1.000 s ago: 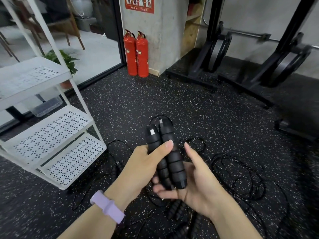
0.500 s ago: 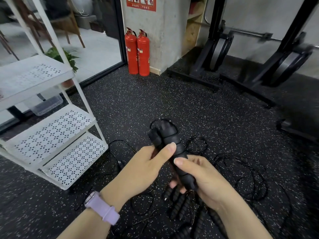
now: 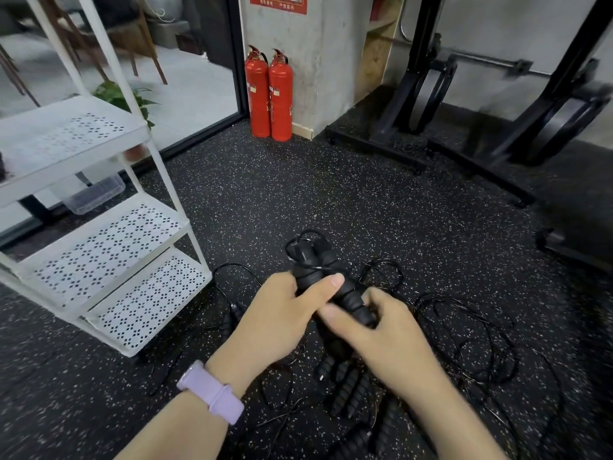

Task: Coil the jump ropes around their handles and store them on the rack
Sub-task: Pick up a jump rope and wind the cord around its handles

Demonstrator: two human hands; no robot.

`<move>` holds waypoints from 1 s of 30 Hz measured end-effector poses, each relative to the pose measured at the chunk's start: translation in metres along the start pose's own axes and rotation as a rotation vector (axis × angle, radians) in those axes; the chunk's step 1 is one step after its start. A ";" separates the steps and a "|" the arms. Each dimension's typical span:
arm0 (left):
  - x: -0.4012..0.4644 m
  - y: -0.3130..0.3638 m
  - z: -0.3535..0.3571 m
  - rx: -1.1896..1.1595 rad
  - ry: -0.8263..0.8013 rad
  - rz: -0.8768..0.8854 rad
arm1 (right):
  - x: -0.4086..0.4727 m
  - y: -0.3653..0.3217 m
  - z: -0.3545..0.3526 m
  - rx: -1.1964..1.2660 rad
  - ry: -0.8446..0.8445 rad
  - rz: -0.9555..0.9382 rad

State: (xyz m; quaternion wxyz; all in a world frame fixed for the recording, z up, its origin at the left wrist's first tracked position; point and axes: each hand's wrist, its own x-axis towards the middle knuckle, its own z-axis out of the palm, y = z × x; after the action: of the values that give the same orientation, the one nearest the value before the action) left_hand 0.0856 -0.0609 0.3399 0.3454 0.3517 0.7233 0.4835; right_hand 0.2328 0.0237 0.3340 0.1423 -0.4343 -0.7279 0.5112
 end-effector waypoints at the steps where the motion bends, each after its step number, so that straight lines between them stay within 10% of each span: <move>1: 0.000 0.001 -0.002 0.006 -0.045 0.031 | 0.002 -0.001 -0.007 0.276 -0.214 0.081; 5: -0.004 0.011 -0.008 -0.135 -0.180 0.089 | 0.005 -0.003 -0.017 0.856 -0.790 0.265; 8: -0.005 0.015 -0.012 -0.135 -0.213 0.123 | 0.008 -0.003 -0.011 0.902 -0.868 0.234; 16: 0.003 0.003 -0.015 -0.064 -0.125 -0.049 | 0.011 -0.004 -0.005 0.576 -0.383 -0.005; 23: 0.009 -0.003 0.002 -0.125 0.015 -0.285 | 0.006 -0.001 0.017 -0.300 0.178 -0.188; 26: 0.011 -0.007 0.003 -0.135 0.081 -0.271 | 0.008 -0.002 0.026 -0.509 0.234 -0.239; 30: 0.008 -0.004 -0.002 -0.071 0.029 -0.166 | 0.012 0.003 0.014 -0.142 0.022 -0.084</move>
State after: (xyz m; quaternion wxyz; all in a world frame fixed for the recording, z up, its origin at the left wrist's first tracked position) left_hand 0.0792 -0.0559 0.3352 0.3861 0.2712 0.7372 0.4837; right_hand 0.2186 0.0245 0.3223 0.1404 -0.4180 -0.7783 0.4469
